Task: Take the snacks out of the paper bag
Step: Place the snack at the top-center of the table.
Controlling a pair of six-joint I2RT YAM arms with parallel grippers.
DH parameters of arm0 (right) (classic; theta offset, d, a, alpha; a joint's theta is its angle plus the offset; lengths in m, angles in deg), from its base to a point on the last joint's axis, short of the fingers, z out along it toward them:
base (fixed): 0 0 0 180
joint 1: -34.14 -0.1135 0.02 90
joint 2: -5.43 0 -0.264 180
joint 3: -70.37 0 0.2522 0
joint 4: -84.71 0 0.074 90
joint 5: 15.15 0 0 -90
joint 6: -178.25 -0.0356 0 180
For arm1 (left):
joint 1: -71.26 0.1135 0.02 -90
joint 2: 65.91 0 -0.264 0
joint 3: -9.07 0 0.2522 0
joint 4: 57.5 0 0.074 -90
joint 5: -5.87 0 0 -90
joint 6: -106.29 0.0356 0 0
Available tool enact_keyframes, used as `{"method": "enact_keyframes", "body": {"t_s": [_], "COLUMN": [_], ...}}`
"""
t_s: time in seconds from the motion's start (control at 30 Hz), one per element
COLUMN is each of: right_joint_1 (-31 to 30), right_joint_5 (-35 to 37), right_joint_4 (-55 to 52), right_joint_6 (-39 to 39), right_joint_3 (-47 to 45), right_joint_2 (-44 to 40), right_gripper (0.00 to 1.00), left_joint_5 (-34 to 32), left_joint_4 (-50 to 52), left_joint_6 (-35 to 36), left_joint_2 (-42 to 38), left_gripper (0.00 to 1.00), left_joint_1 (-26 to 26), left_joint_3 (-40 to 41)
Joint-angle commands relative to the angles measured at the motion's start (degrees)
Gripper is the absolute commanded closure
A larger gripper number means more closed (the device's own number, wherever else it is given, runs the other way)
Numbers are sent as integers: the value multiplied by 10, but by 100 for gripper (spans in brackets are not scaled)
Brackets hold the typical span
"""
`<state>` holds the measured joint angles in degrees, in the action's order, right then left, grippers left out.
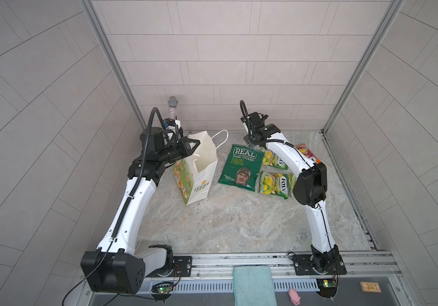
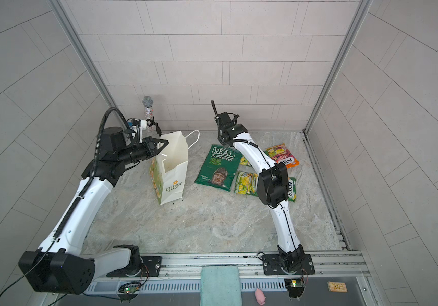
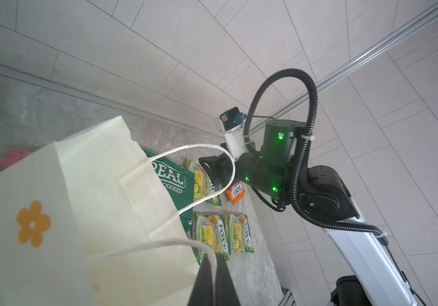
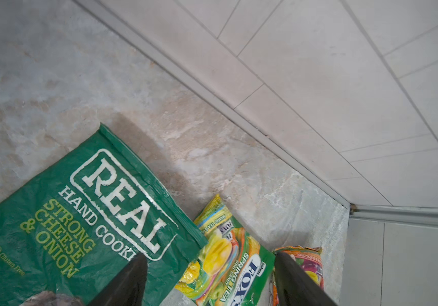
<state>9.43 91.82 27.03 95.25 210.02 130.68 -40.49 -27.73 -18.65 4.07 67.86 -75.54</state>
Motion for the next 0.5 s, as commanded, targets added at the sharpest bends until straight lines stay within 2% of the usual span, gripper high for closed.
{"method": "enact_keyframes", "body": {"t_s": [0.0,0.17,0.47], "right_joint_1": [3,16,32], "right_joint_5": [-12,-13,-13], "right_joint_4": [9,35,45], "right_joint_6": [-28,-32,-35], "right_joint_3": [-37,-104,-142], "right_joint_2": [-54,-108,-148], "right_gripper": [23,23,23], "left_joint_5": [34,42,71], "left_joint_4": [-45,-63,-115], "left_joint_6": [-26,-45,-100], "left_joint_2": [9,7,6], "left_gripper": [100,100,100], "left_joint_1": [-3,-4,-11], "left_joint_3": [-15,-18,-12]}}
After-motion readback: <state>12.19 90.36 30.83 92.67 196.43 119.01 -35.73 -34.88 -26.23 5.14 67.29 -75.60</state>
